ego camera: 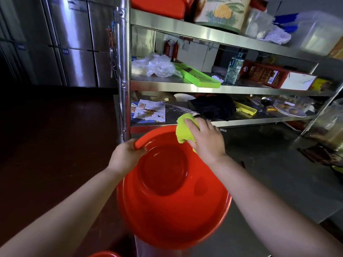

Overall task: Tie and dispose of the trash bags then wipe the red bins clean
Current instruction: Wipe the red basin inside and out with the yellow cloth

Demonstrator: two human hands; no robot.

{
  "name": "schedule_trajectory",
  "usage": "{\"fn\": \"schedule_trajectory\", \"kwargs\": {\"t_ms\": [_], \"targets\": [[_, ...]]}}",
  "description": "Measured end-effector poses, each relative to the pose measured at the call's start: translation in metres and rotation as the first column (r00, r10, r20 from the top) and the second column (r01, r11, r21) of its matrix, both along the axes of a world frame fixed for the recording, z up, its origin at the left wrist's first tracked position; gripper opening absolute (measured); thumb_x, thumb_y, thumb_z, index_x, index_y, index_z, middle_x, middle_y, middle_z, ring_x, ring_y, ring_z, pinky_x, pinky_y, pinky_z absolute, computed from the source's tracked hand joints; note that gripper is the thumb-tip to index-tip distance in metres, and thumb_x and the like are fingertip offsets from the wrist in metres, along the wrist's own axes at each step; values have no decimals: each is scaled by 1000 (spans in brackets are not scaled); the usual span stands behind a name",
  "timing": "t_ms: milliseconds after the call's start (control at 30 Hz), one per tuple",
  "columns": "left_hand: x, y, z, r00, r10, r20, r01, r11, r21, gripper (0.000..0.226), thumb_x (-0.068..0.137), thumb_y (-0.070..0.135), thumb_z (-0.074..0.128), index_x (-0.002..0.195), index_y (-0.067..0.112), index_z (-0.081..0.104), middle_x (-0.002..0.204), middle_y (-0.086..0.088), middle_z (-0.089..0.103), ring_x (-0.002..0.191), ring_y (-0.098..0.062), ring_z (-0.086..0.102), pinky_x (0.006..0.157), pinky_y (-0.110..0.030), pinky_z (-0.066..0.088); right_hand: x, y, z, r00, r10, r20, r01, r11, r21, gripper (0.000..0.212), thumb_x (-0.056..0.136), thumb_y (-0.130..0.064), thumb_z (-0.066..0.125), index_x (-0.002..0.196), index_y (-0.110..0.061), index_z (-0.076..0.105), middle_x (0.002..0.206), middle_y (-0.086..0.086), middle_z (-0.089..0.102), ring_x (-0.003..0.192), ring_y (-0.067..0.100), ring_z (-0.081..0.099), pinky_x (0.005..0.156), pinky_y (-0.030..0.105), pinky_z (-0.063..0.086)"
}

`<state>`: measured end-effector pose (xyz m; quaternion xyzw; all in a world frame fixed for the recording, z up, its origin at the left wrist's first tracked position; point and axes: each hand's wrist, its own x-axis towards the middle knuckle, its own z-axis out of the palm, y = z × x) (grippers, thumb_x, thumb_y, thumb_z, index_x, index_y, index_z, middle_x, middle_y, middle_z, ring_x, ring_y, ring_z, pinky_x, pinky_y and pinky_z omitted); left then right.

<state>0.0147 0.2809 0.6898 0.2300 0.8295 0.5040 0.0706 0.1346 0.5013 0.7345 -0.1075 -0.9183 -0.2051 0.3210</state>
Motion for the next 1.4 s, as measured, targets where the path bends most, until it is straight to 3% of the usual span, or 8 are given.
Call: {"fn": "schedule_trajectory", "kwargs": {"t_ms": [200, 467, 667, 800, 933, 1067, 1200, 1400], "targets": [[-10, -21, -13, 949, 158, 272, -213, 959, 185, 8, 73, 33, 68, 79, 29, 65, 74, -10, 71, 70, -34, 69, 71, -53, 57, 21, 20, -38, 937, -343, 66, 329, 804, -494, 64, 82, -37, 68, 137, -23, 38, 121, 8, 47, 97, 30, 60, 63, 32, 45], [-2, -25, -8, 840, 244, 484, -389, 893, 225, 13, 84, 25, 65, 94, 19, 61, 95, -15, 67, 86, -36, 66, 83, -52, 54, 32, 19, -40, 886, -378, 268, 464, 727, -507, 62, 85, -35, 63, 137, -15, 34, 124, 11, 46, 97, 34, 62, 62, 32, 38], [7, -2, 10, 635, 131, 762, -465, 852, 241, 27, 88, 5, 61, 114, -1, 55, 80, -17, 57, 75, -31, 58, 75, -46, 46, 49, 15, -15, 987, -155, -49, 119, 894, -431, 62, 82, -30, 69, 137, -21, 43, 121, 6, 54, 97, 31, 61, 67, 37, 51], [19, 12, 9, 565, 67, 822, -390, 900, 195, 37, 93, 7, 53, 129, 0, 44, 111, -20, 54, 109, -35, 54, 87, -55, 43, 42, 1, -11, 962, 37, -270, -241, 583, -776, 55, 77, -26, 72, 128, -29, 52, 119, -9, 60, 108, 16, 59, 90, 33, 48], [23, 18, 5, 869, 325, 373, -326, 943, -62, 57, 84, 24, 66, 133, 5, 45, 123, -18, 49, 118, -33, 44, 95, -42, 37, 38, -16, -20, 943, 35, -332, -317, 405, -858, 56, 76, -28, 73, 128, -27, 53, 120, -10, 62, 112, 10, 57, 98, 41, 47], [46, 27, 30, 970, -90, -227, 144, 961, 235, 48, 74, 29, 77, 119, 18, 62, 112, 6, 58, 117, -17, 46, 95, -9, 28, 34, -37, -24, 947, 59, -316, -303, 489, -818, 65, 72, -40, 70, 132, -25, 50, 125, -11, 57, 116, 3, 51, 101, 25, 41], [55, 35, 41, 915, -349, -200, 392, 886, 247, 26, 78, 18, 74, 102, 19, 64, 90, 14, 59, 83, 3, 50, 77, -6, 34, 32, -66, -27, 947, 122, -296, -315, 517, -796, 75, 67, -40, 65, 137, -37, 39, 119, -24, 45, 109, -24, 35, 87, -5, 25], [46, 13, 46, 762, -644, -71, 611, 677, 412, 9, 82, 6, 58, 83, 14, 54, 75, 3, 54, 69, -9, 50, 64, -25, 41, 51, -69, -22, 939, 167, -300, -330, 197, -923, 96, 67, -56, 75, 145, -32, 24, 145, -17, 35, 131, 0, 36, 102, 16, 35]]}}
